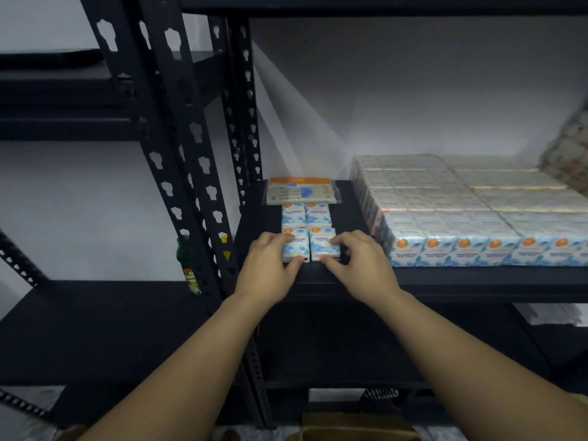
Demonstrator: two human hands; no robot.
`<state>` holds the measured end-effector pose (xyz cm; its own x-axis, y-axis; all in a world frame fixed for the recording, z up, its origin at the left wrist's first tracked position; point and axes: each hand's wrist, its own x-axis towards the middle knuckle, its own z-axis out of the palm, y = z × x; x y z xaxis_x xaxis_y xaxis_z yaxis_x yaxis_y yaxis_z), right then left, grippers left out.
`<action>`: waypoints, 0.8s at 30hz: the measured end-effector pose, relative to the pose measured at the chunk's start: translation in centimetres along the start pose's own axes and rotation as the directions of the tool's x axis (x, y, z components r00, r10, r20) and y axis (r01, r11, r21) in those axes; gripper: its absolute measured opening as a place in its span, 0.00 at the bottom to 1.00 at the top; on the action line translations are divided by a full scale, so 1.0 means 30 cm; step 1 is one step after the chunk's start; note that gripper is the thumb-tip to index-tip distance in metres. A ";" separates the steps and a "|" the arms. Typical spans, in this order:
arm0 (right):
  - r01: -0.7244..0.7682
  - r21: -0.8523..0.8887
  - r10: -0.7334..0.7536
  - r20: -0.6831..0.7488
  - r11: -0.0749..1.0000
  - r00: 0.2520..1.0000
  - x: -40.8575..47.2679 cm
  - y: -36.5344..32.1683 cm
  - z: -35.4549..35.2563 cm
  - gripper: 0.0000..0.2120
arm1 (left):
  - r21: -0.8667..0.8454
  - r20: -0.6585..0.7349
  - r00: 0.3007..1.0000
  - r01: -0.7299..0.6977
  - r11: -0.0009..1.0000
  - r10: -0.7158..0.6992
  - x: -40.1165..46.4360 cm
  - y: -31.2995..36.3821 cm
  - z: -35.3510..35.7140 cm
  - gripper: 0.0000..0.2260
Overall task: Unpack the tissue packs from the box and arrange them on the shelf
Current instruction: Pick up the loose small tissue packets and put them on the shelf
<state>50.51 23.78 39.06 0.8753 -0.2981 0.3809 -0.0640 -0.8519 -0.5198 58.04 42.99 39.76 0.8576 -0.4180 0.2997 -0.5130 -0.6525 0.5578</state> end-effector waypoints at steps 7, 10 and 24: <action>-0.020 0.003 0.020 -0.006 1.000 1.000 0.011 0.003 0.006 0.18 | 0.015 -0.020 1.000 0.017 1.000 -0.017 0.010 0.004 0.018 0.23; -0.026 0.001 0.026 0.004 1.000 1.000 0.012 0.003 0.007 0.18 | 0.008 -0.025 0.999 0.029 1.000 -0.028 0.008 0.000 0.023 0.22; -0.038 0.010 0.038 0.014 0.999 0.999 0.004 0.002 0.008 0.20 | -0.003 -0.024 0.999 0.036 0.999 -0.036 0.007 -0.007 0.025 0.23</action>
<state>50.71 23.80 38.89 0.8789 -0.3241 0.3499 -0.0924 -0.8355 -0.5417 58.30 42.57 39.13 0.8762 -0.3788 0.2980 -0.4817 -0.6653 0.5704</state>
